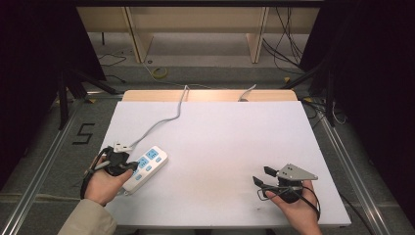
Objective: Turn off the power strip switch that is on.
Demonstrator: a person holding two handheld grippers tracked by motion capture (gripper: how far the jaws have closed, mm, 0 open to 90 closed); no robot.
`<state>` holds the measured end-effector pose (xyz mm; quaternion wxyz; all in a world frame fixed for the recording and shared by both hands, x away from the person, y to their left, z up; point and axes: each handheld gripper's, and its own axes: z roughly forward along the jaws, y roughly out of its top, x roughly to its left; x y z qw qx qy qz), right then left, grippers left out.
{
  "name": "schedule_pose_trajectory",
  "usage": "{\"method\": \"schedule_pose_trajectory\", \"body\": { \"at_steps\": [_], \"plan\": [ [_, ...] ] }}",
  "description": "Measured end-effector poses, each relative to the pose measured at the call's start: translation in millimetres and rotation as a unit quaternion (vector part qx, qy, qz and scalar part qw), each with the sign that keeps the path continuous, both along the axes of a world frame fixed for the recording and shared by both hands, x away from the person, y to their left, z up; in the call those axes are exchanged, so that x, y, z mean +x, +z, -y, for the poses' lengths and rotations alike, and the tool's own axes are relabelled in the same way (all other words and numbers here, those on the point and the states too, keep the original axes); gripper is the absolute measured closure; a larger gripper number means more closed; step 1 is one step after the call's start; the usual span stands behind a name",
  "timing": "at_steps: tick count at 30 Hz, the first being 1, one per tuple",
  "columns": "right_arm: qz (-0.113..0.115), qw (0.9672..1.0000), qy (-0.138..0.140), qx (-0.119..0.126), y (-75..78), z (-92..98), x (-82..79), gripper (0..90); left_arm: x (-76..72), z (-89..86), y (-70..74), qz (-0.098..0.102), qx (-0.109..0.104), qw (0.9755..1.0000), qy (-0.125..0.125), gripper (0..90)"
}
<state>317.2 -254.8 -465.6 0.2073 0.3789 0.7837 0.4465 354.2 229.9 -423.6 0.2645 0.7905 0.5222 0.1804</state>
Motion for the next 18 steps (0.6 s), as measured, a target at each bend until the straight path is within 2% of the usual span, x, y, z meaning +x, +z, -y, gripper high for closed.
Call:
{"method": "schedule_pose_trajectory", "body": {
  "at_steps": [18],
  "plan": [
    [0.0, 1.0, 0.001, 0.0, -0.3, -0.6, 0.3, 44.1, 2.9, -11.9, -5.4, -0.021, 0.008, 0.9997, 0.009, 89.5]
  ]
}}
